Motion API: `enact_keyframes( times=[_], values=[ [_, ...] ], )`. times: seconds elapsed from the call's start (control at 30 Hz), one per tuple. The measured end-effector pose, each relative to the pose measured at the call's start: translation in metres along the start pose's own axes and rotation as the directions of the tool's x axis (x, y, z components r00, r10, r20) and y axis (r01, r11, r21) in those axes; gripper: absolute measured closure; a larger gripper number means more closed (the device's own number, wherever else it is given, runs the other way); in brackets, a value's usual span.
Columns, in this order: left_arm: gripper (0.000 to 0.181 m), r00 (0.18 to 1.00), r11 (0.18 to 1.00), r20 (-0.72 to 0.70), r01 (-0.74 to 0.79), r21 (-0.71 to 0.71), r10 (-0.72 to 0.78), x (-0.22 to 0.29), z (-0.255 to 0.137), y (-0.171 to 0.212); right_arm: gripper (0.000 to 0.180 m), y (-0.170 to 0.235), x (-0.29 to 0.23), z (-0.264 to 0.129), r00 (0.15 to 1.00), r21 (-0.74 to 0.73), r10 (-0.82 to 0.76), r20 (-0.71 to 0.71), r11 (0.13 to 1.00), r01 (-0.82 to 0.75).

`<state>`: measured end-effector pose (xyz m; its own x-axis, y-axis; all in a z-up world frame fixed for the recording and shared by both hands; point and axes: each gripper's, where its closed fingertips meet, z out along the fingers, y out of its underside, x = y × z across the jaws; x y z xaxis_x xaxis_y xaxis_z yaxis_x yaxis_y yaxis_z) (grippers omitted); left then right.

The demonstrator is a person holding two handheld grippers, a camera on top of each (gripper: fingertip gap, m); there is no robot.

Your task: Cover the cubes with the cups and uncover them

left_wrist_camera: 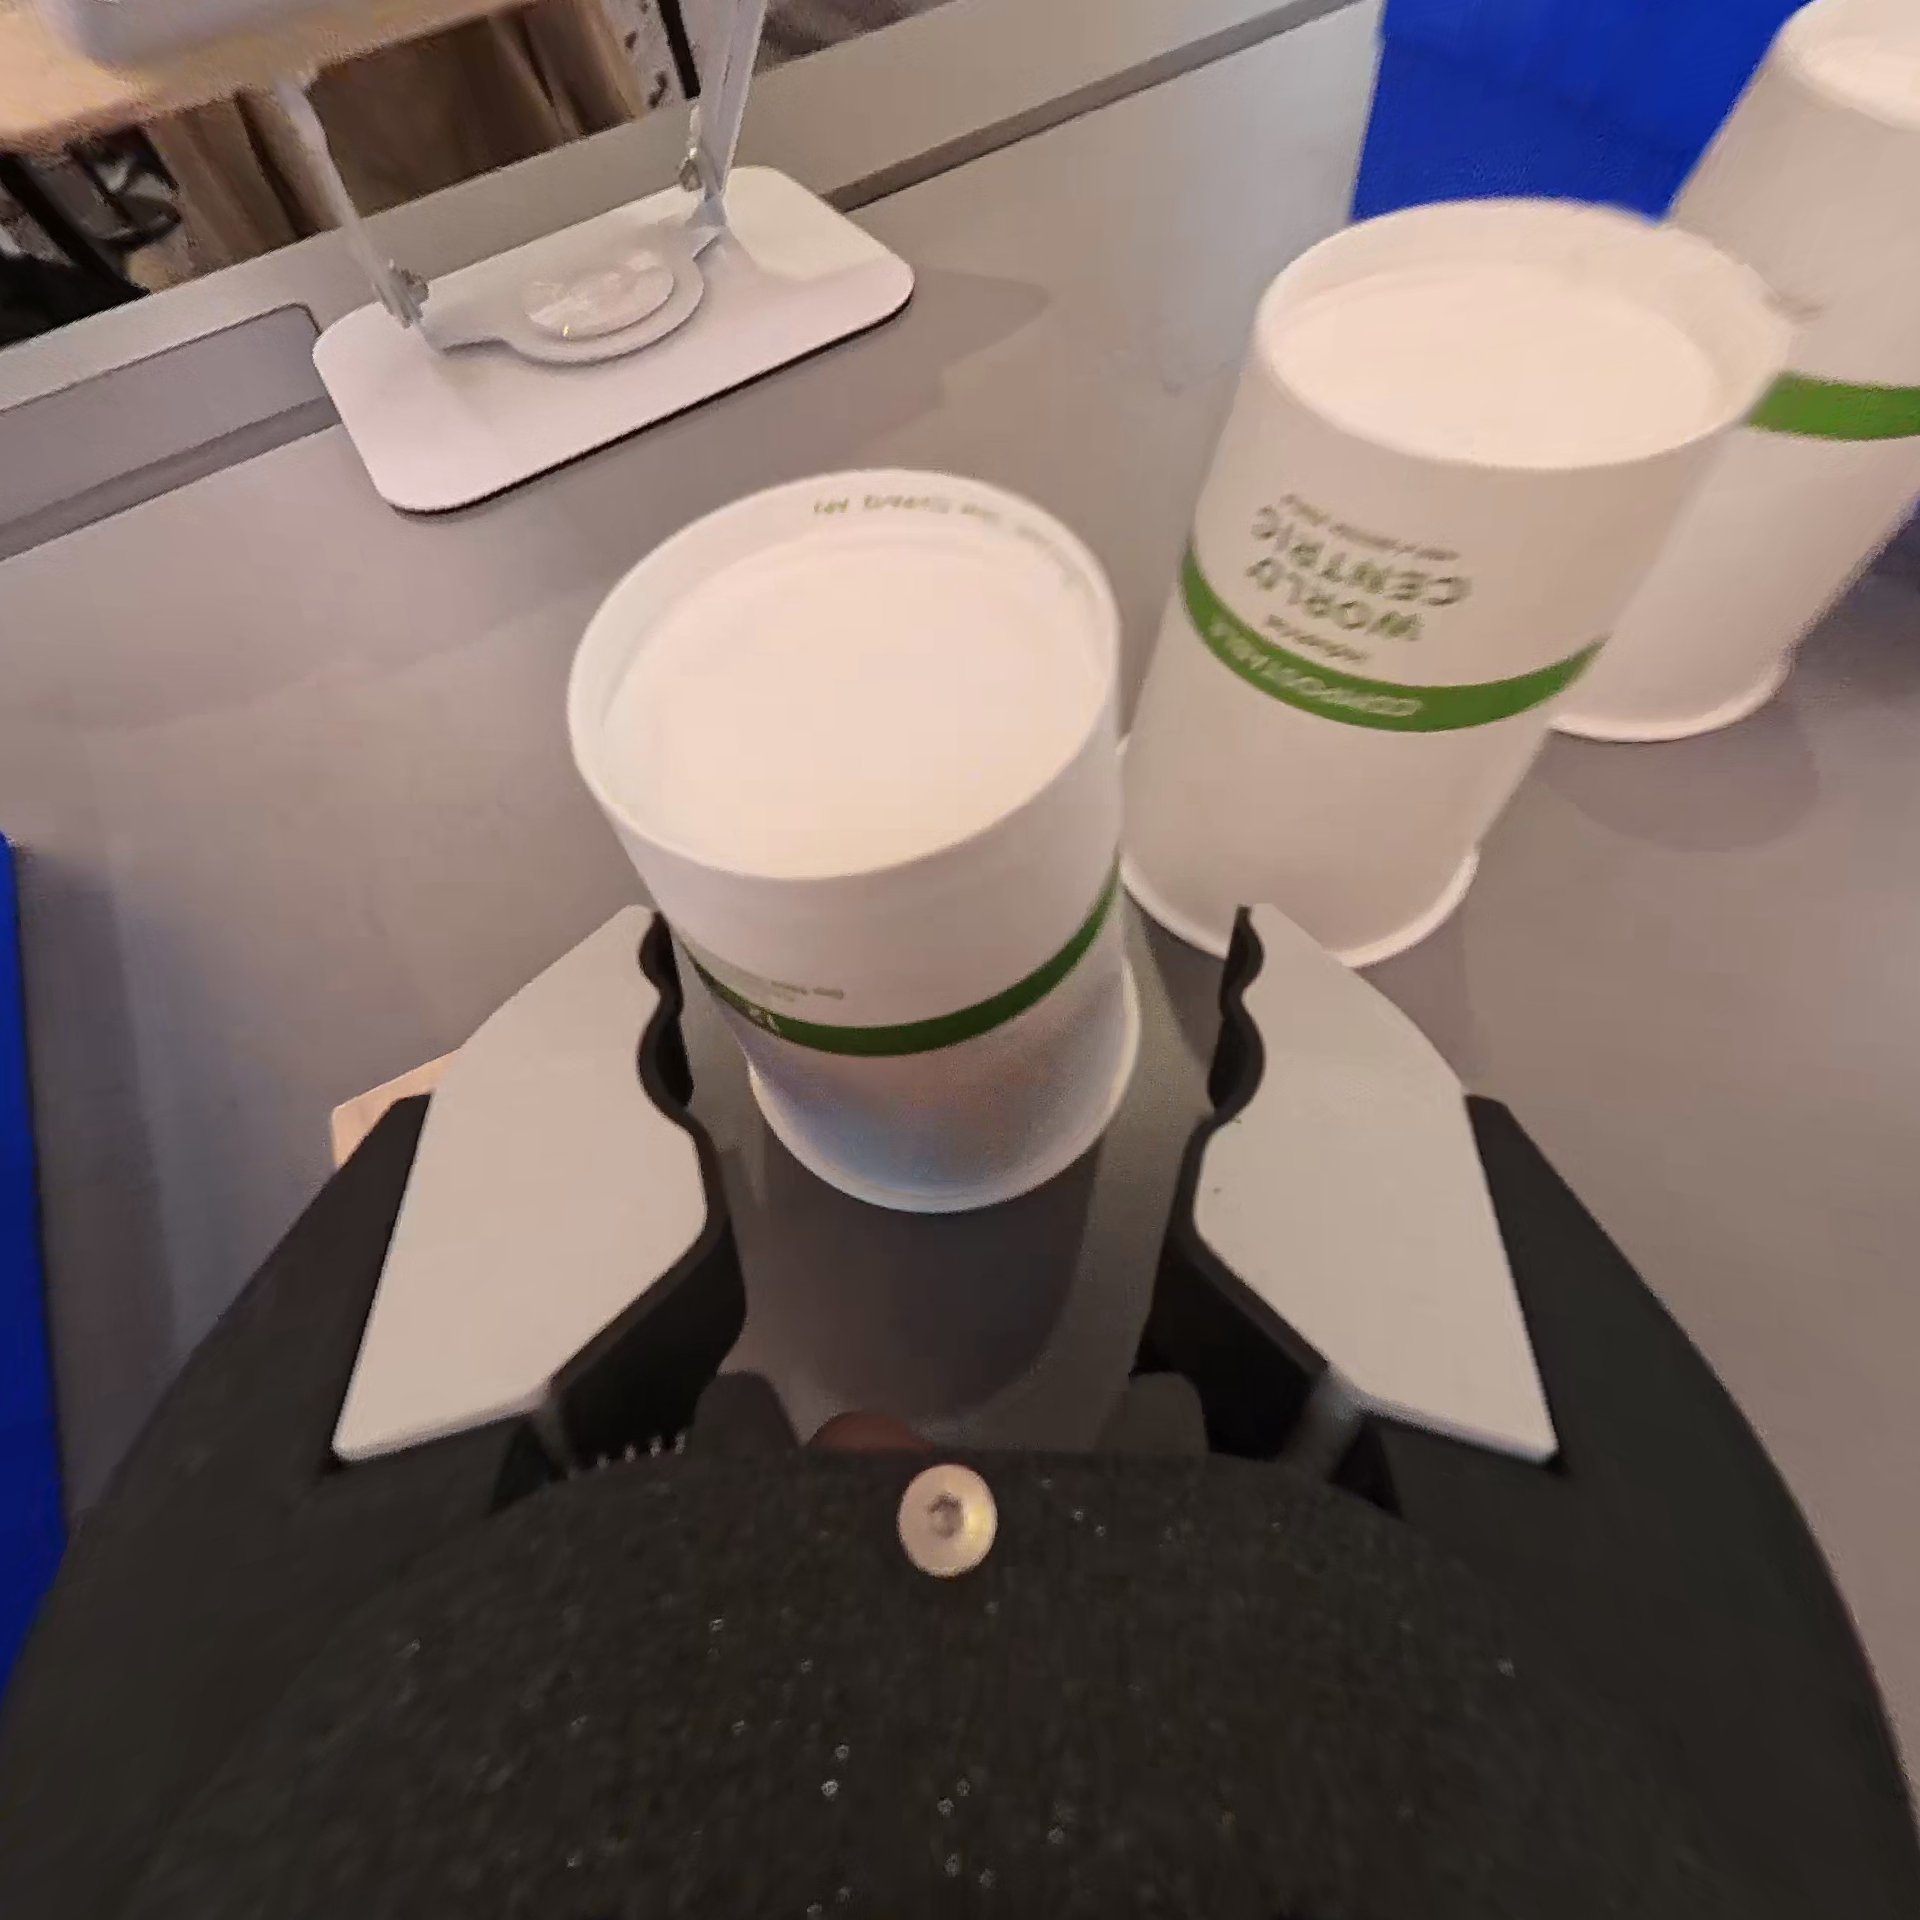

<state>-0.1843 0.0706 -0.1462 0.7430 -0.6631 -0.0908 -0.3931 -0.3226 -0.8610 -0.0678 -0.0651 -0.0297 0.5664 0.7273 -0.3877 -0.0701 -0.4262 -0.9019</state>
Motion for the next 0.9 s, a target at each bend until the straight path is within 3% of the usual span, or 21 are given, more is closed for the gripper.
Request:
enact_keyframes(
  times=[0.2,0.43,0.53,0.63,0.67,0.8,0.9],
  values=[
    [0.081,0.998,0.995,-0.038,0.044,0.094,-0.041,-0.004,-0.083,-0.020,0.109,0.021,0.028,0.001,0.996,-0.028,-0.008,-0.091,1.000,0.005],
    [0.085,0.984,0.984,0.055,0.164,0.066,-0.167,-0.042,-0.157,0.017,0.108,0.056,0.027,0.012,0.996,-0.094,-0.033,-0.081,0.995,0.025],
    [0.090,0.988,0.999,0.150,0.043,-0.031,-0.037,-0.088,-0.166,0.013,0.109,0.059,0.024,0.015,0.998,-0.101,-0.018,-0.059,0.995,0.012],
    [0.096,0.937,0.956,0.251,-0.187,-0.227,0.243,-0.157,-0.166,-0.005,0.109,0.059,0.022,0.016,0.999,-0.104,-0.019,-0.049,0.995,0.013],
    [0.100,0.925,0.928,0.227,-0.237,-0.286,0.306,-0.174,-0.163,-0.009,0.109,0.059,0.021,0.016,0.999,-0.106,-0.022,-0.048,0.994,0.017],
    [0.113,0.947,0.857,-0.057,-0.311,-0.410,0.317,-0.197,-0.129,-0.014,0.110,0.059,0.019,0.015,0.999,-0.108,-0.021,-0.038,0.994,0.017],
    [0.117,0.921,0.726,-0.178,-0.383,-0.571,0.345,-0.213,-0.113,0.011,0.110,0.058,0.017,0.014,0.999,-0.106,-0.015,-0.031,0.994,0.012]
  ],
)
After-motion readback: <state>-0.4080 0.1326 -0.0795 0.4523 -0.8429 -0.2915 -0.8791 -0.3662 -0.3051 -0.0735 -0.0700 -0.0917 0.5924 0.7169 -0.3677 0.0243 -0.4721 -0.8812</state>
